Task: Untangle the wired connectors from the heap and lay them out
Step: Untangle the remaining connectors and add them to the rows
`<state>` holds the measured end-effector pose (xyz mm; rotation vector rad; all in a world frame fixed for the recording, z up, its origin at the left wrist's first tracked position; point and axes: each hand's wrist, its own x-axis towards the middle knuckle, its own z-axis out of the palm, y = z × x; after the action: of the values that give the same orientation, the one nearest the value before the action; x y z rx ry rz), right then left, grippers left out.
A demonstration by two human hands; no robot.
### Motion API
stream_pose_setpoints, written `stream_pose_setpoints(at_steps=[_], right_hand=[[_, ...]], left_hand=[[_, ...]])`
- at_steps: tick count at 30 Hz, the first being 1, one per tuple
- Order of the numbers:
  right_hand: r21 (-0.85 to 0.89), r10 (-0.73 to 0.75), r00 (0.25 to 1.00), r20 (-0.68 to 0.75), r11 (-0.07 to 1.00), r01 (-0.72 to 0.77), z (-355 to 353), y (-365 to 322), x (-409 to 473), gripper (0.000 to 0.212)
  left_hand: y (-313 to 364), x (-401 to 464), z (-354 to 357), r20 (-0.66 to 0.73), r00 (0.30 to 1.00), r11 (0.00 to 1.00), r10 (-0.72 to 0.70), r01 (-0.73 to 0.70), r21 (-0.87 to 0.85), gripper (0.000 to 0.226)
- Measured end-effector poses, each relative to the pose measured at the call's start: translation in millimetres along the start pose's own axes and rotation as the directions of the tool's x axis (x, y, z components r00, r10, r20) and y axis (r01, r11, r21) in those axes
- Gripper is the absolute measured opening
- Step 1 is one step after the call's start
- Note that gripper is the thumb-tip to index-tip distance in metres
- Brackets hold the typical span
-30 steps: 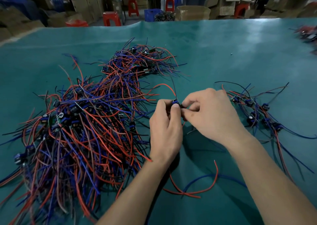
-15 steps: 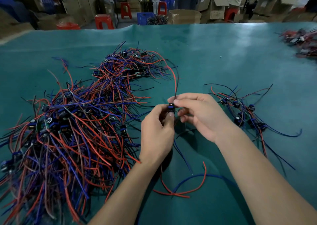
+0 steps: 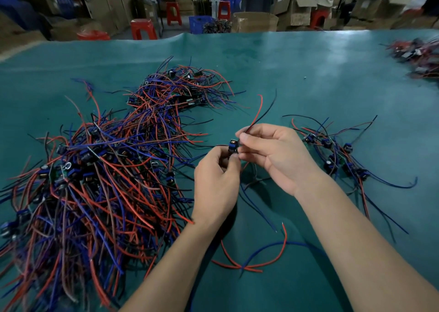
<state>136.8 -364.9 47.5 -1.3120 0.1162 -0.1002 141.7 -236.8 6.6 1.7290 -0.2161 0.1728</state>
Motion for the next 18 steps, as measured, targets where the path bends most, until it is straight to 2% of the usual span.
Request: stream_pose_setpoints(at_steps=[3,5,8,11,14,17,18], right_hand=[[-0.044,-0.016,1.000,-0.025,0.999,0.015,0,1,1,0.006],[-0.186,-0.123,0.988,-0.096,0.977,0.104,-2,3,3,0.009],[-0.404,-0.333,0.914,-0.229,0.887,0.222,-10,2,7,0.021],[-0.457,-0.447,0.808,-0.384,0.852,0.255,-31,-6,13,0.022],[-0.434,-0.494,0.665,-0.560,0.859,0.272,-52,-15,16,0.020],[-0.377,-0.477,0.467,-0.745,0.878,0.295,-63,-17,17,0.014],[-0.355,-0.451,0.436,-0.779,0.890,0.285,-64,-18,18,0.014]], left_hand=[[-1,1,0,-0.013,1.000,1.000,-0.006,0.006,0.002,0.012],[0,1,1,0.001,1.000,1.000,0.001,-0.001,0.024,0.012],[-1,1,2,0.053,0.999,0.999,0.003,-0.006,0.050,0.013],[-3,0,3,0.103,0.994,0.995,0.037,-0.047,0.090,0.017],[-2,-3,4,0.127,0.990,0.989,0.067,-0.083,0.120,0.015],[-3,-2,4,0.053,0.997,0.994,0.055,-0.060,0.094,0.013],[-3,-1,3,0.001,0.999,0.996,0.044,-0.044,0.073,0.013]])
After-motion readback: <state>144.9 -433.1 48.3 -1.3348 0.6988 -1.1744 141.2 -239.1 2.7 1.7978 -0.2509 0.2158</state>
